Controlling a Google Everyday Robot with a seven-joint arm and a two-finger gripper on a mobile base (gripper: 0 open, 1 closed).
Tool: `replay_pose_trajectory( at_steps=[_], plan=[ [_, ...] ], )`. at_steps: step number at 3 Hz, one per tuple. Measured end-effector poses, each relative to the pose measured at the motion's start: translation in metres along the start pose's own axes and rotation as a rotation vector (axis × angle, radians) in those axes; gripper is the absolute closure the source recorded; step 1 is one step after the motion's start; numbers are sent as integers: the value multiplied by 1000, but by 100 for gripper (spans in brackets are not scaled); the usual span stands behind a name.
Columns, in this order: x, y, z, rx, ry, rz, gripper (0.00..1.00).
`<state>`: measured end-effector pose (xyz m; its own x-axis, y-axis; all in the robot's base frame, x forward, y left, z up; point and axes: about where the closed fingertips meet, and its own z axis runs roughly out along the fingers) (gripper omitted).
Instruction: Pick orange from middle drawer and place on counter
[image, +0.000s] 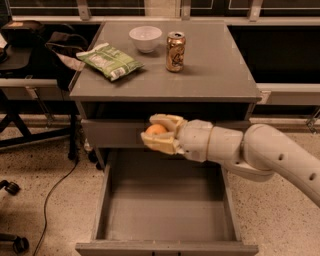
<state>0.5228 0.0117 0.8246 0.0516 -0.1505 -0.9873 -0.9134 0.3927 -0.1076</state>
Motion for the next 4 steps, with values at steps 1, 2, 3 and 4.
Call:
replay_pose_trajectory(
  at_steps=[1, 2, 3, 4],
  plan=[
    [-37, -8, -17, 9, -100, -11, 100],
    [-90, -24, -28, 60, -188, -29, 100],
    [-117, -37, -27, 94, -219, -32, 100],
    [-126, -66, -17, 183, -187, -18, 100]
  ],
)
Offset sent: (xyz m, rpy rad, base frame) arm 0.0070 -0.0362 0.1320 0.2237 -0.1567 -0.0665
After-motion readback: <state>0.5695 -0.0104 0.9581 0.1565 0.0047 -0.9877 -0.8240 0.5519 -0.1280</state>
